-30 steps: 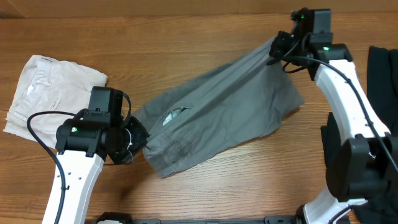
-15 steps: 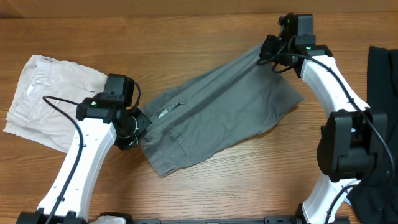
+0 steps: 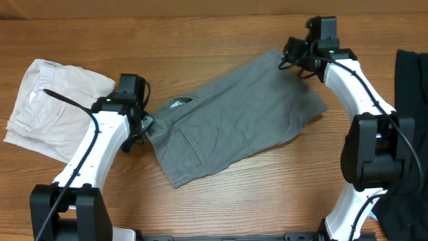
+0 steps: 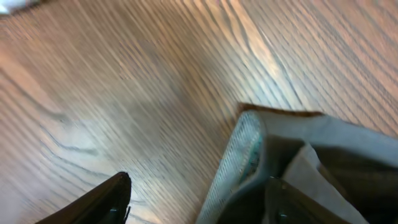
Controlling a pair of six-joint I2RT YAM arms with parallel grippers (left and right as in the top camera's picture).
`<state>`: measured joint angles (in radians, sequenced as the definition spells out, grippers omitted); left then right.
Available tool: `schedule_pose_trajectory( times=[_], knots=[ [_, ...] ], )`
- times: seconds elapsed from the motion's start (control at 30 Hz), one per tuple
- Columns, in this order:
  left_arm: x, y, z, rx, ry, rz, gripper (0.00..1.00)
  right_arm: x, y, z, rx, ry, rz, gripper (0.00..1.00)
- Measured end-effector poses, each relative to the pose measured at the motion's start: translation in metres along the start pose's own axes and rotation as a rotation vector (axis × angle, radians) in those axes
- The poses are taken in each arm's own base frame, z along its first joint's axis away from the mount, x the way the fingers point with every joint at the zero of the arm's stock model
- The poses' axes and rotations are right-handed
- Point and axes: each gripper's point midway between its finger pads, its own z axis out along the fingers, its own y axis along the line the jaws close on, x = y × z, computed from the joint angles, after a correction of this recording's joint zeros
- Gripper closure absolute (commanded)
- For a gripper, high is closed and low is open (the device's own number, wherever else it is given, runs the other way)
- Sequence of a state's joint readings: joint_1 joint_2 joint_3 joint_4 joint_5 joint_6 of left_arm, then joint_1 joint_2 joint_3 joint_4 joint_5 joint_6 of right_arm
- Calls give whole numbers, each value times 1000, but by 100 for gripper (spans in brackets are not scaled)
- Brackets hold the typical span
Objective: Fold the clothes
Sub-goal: 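Release the shorts and reposition both grippers at the shorts' edges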
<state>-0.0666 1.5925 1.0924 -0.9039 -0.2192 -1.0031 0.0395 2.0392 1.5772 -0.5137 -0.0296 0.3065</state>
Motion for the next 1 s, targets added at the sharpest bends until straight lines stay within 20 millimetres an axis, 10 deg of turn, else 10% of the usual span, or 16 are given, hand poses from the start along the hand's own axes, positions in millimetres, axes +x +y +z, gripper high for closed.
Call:
schedule_pose_trajectory(
  times=[0.3,0.53,0.73,1.0],
  knots=[
    [-66,-26,-85,113,-99,70,55,26,-69,-68,136,185,123,43],
    [-28,-70,-118,305,-17,303,78,72,-52,-77,40,364,105,75],
    [17,-89,-96,317,70,475,79,121,-33,-66,-75,492,71,76],
    [43,-82,-1,149,154,559,80,155,-55,-44,-16,501,85,76]
  ],
)
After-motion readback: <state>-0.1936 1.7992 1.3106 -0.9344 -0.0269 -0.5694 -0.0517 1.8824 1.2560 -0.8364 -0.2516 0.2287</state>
